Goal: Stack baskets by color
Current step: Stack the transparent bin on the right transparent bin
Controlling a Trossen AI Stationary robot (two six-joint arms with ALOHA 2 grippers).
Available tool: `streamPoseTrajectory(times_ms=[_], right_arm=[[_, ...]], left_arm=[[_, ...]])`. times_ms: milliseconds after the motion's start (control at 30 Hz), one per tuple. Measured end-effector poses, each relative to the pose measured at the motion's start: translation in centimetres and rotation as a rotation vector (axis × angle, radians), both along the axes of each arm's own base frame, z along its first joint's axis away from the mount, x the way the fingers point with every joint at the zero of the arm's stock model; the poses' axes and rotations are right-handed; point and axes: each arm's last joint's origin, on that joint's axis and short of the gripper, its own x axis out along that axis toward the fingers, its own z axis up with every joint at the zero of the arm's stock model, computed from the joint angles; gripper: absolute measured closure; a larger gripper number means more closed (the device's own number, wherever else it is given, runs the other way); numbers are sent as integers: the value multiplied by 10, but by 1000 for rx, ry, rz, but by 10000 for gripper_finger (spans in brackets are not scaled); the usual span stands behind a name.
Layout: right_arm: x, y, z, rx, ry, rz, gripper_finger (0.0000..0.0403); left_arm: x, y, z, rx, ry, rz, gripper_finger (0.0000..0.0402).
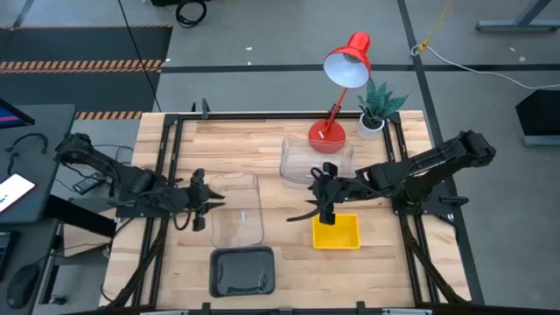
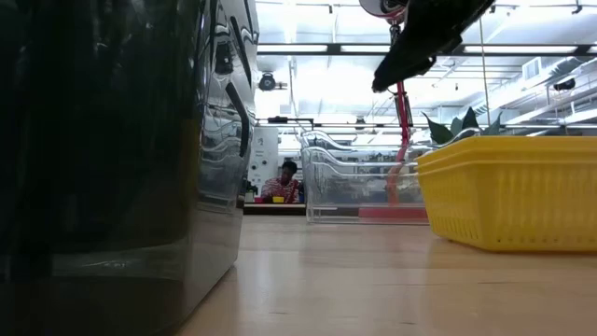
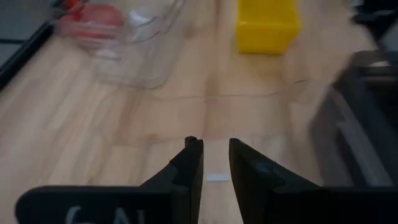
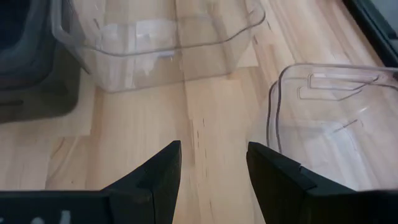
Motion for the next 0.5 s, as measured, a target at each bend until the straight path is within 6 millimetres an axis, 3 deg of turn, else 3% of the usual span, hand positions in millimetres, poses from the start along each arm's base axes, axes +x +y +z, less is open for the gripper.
streamPoseTrajectory(times_ms=[333,500], right_arm=[[-9,5,-3,-13,-206,-21,215],[-12,14,-10,-43,-225,-18,215]], left_arm=[[20,17,-12,10,89,139,304],[23,28,-12,-29,99,172,304]])
